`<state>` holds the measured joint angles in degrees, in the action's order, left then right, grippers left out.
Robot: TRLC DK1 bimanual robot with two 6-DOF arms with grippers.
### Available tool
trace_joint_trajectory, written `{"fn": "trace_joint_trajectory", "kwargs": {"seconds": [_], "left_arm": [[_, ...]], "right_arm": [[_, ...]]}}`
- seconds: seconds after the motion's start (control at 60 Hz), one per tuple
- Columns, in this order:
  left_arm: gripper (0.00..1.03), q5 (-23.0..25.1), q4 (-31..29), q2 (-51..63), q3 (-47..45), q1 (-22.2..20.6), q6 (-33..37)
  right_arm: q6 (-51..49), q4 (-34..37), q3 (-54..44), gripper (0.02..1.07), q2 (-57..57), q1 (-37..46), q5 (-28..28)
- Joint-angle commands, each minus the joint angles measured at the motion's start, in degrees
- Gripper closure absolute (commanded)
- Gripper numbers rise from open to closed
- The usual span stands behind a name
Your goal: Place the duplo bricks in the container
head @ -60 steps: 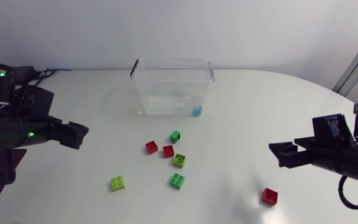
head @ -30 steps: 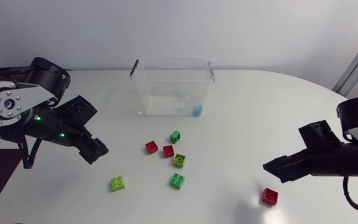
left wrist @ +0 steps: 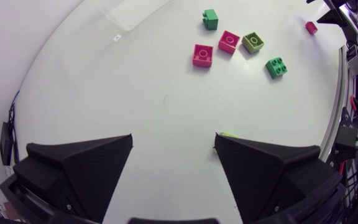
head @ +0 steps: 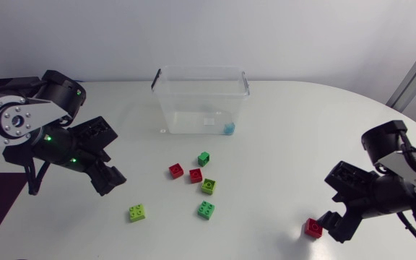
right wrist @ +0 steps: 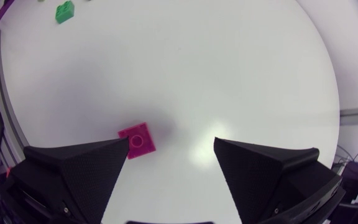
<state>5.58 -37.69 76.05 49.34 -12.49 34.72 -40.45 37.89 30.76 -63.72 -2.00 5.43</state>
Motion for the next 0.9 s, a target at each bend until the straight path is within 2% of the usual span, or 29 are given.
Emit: {"fn": "trace_joint_trajectory", "kwargs": {"seconds": [0.0,0.083,0.117,0.367,0.533,0.567,0.583,0.6,0.617,0.75,0.883], "left_arm": [[0.11,0.4,-0.9,1.9,-0.9,-0.5,2.5],[0.11,0.4,-0.9,2.8,-0.9,-0.7,3.1],[0.11,0.4,-1.0,2.8,-1.2,-0.8,3.5],[0.11,0.4,-1.5,4.4,-2.0,-0.9,6.3],[0.12,0.4,-1.5,6.7,-2.4,-2.4,7.6],[0.12,0.4,-1.5,7.0,-2.5,-2.6,7.8],[0.12,0.4,-1.5,7.6,-2.7,-3.0,8.2],[0.12,0.4,-1.5,7.9,-2.7,-3.2,8.3],[0.12,0.4,-1.5,8.3,-2.8,-3.3,8.3],[0.12,0.4,-1.8,9.8,-3.8,-4.5,10.4],[0.12,0.4,-4.6,9.5,-5.1,-6.0,13.0]], "right_arm": [[-4.8,-1.7,-3.3,0.13,-1.7,-2.8,-0.4],[-4.9,0.6,-1.6,0.12,-5.3,-2.8,2.1],[-4.9,1.4,-1.1,0.08,-6.2,-2.7,2.9],[-6.6,0.9,-1.8,0.08,-9.8,-2.6,2.7],[-7.3,-0.7,-2.5,0.26,-12.4,-2.4,1.9],[-7.5,-0.7,-2.7,0.33,-12.2,-2.5,1.8],[-7.5,-1.2,-3.1,0.49,-11.7,-2.7,1.8],[-7.6,-1.4,-3.3,0.60,-11.2,-2.7,1.8],[-7.5,-1.7,-3.3,0.66,-11.1,-2.8,1.9],[-6.0,-1.2,-3.0,0.76,-10.5,-3.3,1.4],[-5.4,0.1,-2.3,0.77,-8.5,-3.4,1.1]]}}
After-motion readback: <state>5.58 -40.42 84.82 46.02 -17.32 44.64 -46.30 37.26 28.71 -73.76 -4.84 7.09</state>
